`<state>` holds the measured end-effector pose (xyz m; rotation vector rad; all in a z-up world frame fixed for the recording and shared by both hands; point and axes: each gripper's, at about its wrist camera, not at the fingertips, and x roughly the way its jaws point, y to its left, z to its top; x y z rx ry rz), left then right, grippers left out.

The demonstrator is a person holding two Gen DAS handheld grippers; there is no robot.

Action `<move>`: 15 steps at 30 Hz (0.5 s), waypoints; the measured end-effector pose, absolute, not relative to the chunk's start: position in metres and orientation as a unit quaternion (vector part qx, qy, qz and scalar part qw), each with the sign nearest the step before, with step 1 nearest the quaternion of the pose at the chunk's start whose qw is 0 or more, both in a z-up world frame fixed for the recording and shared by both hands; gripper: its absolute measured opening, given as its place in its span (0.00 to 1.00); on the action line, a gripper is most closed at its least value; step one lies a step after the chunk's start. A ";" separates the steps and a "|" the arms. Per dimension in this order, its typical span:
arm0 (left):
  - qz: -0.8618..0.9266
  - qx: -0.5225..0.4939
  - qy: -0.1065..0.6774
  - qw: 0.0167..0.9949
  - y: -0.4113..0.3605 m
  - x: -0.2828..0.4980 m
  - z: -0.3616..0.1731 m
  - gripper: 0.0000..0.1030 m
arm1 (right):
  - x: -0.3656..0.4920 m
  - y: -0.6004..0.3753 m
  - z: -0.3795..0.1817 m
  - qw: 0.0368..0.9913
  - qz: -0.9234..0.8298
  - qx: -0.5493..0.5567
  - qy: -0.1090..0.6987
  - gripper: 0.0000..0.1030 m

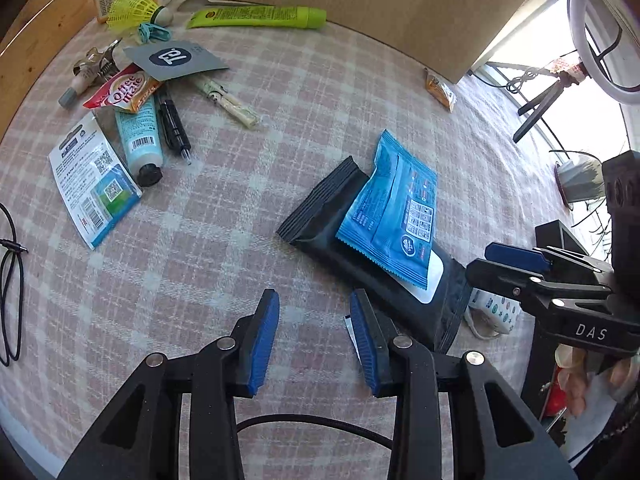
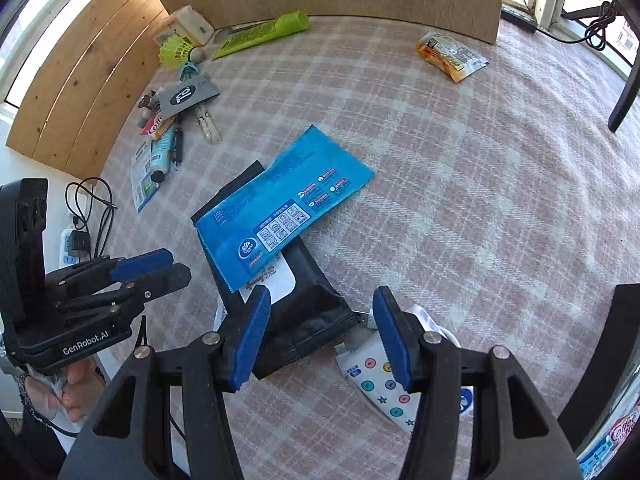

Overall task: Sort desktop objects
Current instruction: 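Release the blue packet onto the black pouch while the right sets down the tissue pack, then grasp the black wipes pouch with both tools together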

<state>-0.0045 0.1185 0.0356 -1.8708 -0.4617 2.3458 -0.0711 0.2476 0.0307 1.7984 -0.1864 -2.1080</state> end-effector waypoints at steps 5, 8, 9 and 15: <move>0.772 -0.617 -0.140 0.064 0.135 -0.001 0.034 0.33 | -0.073 0.238 0.018 0.190 -0.729 0.655 -0.051 0.49; 0.771 -0.618 -0.137 0.065 0.138 -0.004 0.031 0.33 | -0.077 0.228 0.018 0.196 -0.733 0.649 -0.053 0.49; 0.772 -0.617 -0.137 0.064 0.139 -0.006 0.030 0.33 | -0.080 0.226 0.018 0.196 -0.733 0.649 -0.057 0.49; 0.780 -0.607 -0.140 0.055 0.137 -0.020 0.029 0.33 | -0.097 0.220 0.017 0.207 -0.722 0.651 -0.114 0.49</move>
